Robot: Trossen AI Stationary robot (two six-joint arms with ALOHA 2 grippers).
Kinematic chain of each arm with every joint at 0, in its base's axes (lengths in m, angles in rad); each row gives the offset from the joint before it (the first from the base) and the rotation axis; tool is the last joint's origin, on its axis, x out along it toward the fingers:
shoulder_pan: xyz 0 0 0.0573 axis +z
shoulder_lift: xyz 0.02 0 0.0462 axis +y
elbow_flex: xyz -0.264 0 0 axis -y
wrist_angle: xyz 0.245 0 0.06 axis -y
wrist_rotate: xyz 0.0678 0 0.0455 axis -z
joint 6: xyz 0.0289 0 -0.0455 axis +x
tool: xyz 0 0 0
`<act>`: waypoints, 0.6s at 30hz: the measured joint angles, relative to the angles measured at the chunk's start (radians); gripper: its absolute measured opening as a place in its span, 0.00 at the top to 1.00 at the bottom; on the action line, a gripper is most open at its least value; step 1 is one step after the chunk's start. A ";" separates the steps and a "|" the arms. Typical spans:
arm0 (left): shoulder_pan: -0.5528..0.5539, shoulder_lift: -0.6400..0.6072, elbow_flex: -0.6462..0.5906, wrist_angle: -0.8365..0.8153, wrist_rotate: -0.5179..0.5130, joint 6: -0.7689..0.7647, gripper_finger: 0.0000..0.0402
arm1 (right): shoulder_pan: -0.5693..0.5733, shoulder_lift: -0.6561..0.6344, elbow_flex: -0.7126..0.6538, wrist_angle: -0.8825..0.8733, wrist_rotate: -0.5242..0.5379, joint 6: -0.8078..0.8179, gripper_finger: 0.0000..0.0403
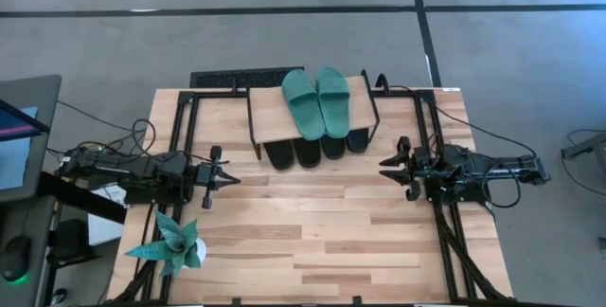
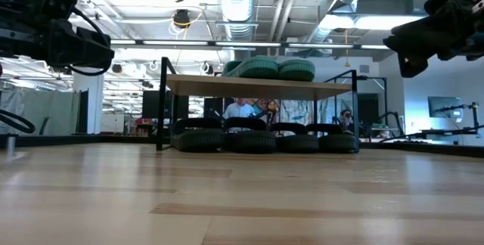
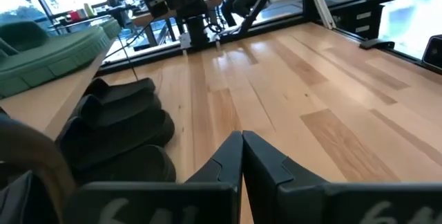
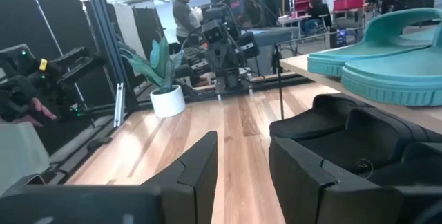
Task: Pick and place slides into the shelf
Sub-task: Return to Home Position
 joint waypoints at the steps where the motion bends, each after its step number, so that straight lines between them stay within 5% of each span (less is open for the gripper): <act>1: 0.000 0.000 0.000 0.001 0.000 0.000 1.00 | 0.004 0.000 0.000 0.000 0.000 0.006 0.71; 7: 0.000 -0.058 0.000 0.104 0.018 0.010 1.00 | 0.026 -0.002 0.000 0.004 0.000 0.031 0.71; 11: 0.000 -0.189 0.000 0.015 -0.001 0.019 1.00 | 0.039 -0.002 0.000 0.022 0.000 0.031 0.71; 18: 0.000 -0.182 0.010 -0.018 0.045 0.019 1.00 | 0.054 -0.003 0.000 0.025 0.000 0.024 0.71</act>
